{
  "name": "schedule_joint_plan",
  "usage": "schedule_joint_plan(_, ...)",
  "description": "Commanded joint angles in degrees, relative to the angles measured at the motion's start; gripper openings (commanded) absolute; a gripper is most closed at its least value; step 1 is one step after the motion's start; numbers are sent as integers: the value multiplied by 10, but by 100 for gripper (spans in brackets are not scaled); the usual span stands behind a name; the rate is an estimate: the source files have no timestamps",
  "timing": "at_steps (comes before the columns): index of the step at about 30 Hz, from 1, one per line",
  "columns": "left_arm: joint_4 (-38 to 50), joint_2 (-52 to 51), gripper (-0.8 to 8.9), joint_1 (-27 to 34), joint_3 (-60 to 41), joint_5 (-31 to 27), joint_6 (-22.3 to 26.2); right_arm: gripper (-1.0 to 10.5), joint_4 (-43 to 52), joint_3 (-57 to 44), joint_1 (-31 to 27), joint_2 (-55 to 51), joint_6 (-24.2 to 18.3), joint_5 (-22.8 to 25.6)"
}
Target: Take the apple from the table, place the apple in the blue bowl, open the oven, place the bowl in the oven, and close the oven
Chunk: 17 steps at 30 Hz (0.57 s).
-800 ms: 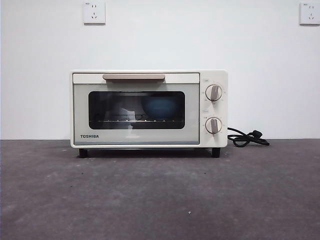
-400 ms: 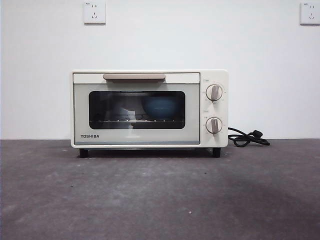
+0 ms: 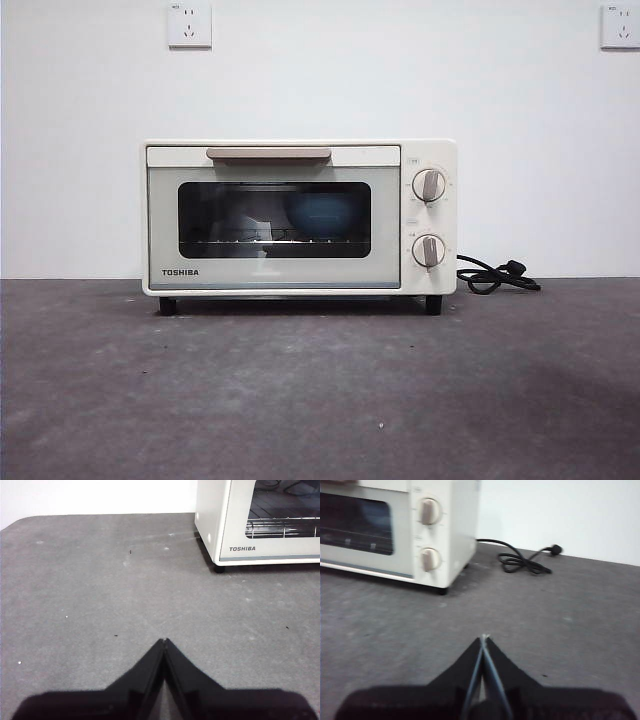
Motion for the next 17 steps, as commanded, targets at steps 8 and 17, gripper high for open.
schedule_joint_plan(8,4,0,-4,2,-6,0,-6,0,-36,-5,-41,-2,14,7)
schedule_joint_plan(17,4,0,-4,2,-6,0,-6,0,-36,-5,-54,-2,53,21)
